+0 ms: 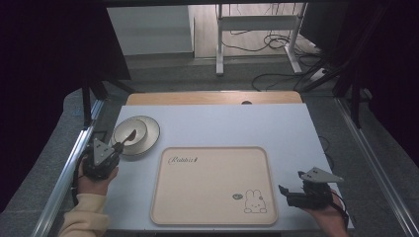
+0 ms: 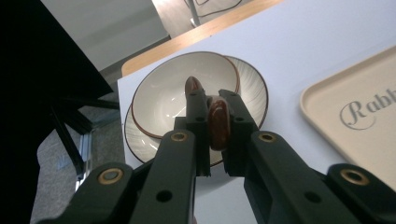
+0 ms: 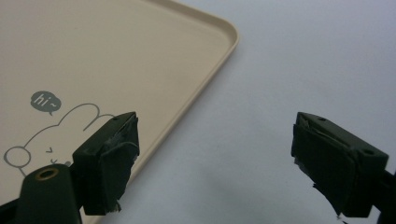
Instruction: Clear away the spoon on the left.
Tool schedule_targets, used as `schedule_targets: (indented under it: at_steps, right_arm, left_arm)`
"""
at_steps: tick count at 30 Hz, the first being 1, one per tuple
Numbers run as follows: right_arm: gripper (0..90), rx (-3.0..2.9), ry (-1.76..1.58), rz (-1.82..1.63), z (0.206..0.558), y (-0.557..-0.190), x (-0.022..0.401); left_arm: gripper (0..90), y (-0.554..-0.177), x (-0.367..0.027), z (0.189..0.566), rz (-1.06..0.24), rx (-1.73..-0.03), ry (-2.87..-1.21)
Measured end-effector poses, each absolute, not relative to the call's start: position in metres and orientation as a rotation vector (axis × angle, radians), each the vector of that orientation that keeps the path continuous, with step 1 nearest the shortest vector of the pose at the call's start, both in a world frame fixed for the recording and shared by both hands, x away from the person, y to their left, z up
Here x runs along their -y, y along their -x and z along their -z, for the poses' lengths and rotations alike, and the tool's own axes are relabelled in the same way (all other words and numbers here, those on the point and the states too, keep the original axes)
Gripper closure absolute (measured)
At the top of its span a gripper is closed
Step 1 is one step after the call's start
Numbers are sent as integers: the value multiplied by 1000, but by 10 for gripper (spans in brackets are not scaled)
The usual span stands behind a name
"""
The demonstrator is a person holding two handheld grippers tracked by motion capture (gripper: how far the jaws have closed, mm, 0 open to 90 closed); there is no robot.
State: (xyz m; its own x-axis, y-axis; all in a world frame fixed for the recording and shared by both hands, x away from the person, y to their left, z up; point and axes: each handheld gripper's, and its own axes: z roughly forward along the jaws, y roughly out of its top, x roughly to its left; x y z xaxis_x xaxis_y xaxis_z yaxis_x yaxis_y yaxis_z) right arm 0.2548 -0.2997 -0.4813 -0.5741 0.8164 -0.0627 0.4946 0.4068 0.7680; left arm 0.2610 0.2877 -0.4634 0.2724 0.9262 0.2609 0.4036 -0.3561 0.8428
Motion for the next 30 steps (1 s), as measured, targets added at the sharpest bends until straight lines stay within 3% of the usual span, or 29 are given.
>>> schedule_targets:
  at_steps: [30]
  right_arm:
    - [157, -2232, -1132, -989, 482, -256, 301]
  left_arm:
    - [840, -250, -288, 453, -993, -1164, -1857]
